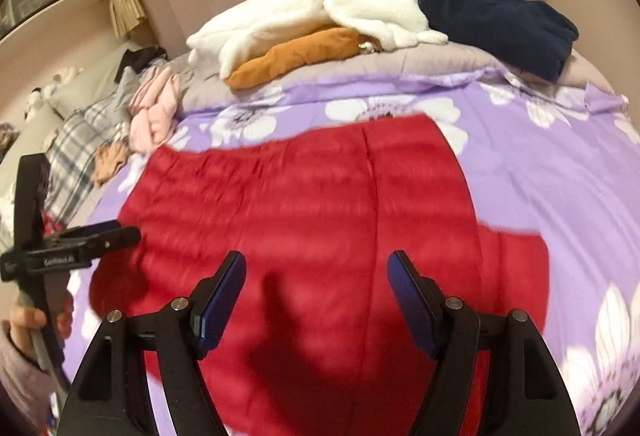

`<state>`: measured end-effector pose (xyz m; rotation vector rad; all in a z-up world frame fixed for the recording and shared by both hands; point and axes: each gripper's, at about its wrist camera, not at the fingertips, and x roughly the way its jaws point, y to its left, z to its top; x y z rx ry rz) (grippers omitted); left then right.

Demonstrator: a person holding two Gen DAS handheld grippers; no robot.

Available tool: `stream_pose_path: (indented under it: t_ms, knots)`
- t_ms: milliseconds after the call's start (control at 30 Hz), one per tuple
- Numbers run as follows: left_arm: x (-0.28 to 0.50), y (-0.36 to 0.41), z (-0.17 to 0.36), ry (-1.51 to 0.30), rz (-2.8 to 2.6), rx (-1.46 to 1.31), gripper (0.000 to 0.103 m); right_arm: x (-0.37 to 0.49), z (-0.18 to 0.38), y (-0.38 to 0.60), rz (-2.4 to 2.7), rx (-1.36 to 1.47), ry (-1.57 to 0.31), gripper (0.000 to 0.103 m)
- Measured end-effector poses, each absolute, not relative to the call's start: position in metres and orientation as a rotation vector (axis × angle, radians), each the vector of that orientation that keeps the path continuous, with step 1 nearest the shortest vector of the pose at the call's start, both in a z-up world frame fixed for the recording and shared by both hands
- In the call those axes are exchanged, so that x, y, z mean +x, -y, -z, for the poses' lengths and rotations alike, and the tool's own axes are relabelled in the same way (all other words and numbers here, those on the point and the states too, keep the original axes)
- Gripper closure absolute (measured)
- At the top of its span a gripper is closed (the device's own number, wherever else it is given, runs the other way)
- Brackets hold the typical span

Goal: Fold large clothes

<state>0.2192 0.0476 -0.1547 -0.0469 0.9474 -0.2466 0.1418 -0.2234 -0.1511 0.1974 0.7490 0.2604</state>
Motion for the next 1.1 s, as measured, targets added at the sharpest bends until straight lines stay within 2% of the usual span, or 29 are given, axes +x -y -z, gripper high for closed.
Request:
stream_pose_path:
  t_ms: [267, 533, 667, 867, 1100]
  knots:
    - [0.256, -0.056, 0.183, -1.047, 0.216, -0.05, 0.005, 0.199, 0.182, 0.216, -0.198, 0.212, -0.88, 0.03]
    - [0.267, -0.055, 0.196, -1.106, 0.213, -0.052, 0.003, 0.209, 0.198, 0.204, -0.156, 0.12, -0.969, 0.028]
    - [0.249, -0.056, 0.178, -1.058, 0.216, -0.064, 0.007, 0.2, 0.184, 0.209, -0.172, 0.156, -0.946, 0.028]
    - [0.195, -0.056, 0.155, -0.959, 0.265, -0.021, 0.007, 0.153, 0.157, 0.212, -0.24, 0.151, -0.839, 0.028]
    - [0.153, -0.049, 0.171, -0.952, 0.266, 0.042, 0.007, 0.112, 0.164, 0.209, -0.266, 0.114, -0.828, 0.028]
